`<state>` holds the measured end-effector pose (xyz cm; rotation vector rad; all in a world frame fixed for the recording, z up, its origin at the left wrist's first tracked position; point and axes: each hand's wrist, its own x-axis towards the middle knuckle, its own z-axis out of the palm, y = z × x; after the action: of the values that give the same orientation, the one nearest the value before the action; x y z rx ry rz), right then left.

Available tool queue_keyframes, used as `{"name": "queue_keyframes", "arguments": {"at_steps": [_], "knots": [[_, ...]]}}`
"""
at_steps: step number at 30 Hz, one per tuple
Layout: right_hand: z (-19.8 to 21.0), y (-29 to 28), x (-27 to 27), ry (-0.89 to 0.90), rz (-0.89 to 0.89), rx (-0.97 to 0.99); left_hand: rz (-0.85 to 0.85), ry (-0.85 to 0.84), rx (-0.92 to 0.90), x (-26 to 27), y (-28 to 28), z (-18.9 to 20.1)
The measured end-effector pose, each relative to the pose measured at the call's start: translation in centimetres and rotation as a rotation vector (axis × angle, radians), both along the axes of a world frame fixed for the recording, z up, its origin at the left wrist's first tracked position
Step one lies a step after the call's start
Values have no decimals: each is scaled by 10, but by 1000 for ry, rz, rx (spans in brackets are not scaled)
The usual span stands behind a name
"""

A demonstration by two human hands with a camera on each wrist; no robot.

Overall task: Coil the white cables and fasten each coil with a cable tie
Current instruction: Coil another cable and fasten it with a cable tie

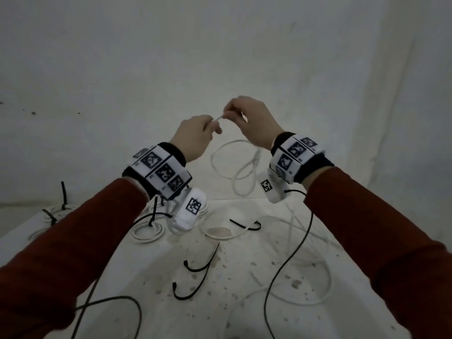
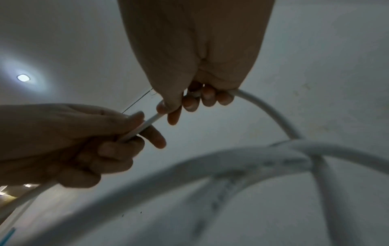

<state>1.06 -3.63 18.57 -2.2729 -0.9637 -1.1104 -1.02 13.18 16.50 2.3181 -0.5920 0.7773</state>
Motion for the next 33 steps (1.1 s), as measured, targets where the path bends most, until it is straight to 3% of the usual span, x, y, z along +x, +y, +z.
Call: {"name": "queue_keyframes", "arguments": {"at_steps": [3, 8, 12, 15, 21, 33], "knots": [[-1, -10, 5, 74, -45, 47, 55, -96, -84, 9, 4, 13], [-31, -37, 19, 243, -280, 4, 66, -104, -164, 19, 13, 16], [-46, -55, 27, 505, -506, 17, 100, -101, -206, 26, 13, 11], [-53, -67, 24, 616, -479, -17, 144, -73, -319, 32, 15, 12], [-68, -90, 15, 511, -256, -61, 243, -13, -406, 53, 41, 15], [-73, -148, 12, 311, -464, 198, 457, 70, -171, 55, 121, -35]]}}
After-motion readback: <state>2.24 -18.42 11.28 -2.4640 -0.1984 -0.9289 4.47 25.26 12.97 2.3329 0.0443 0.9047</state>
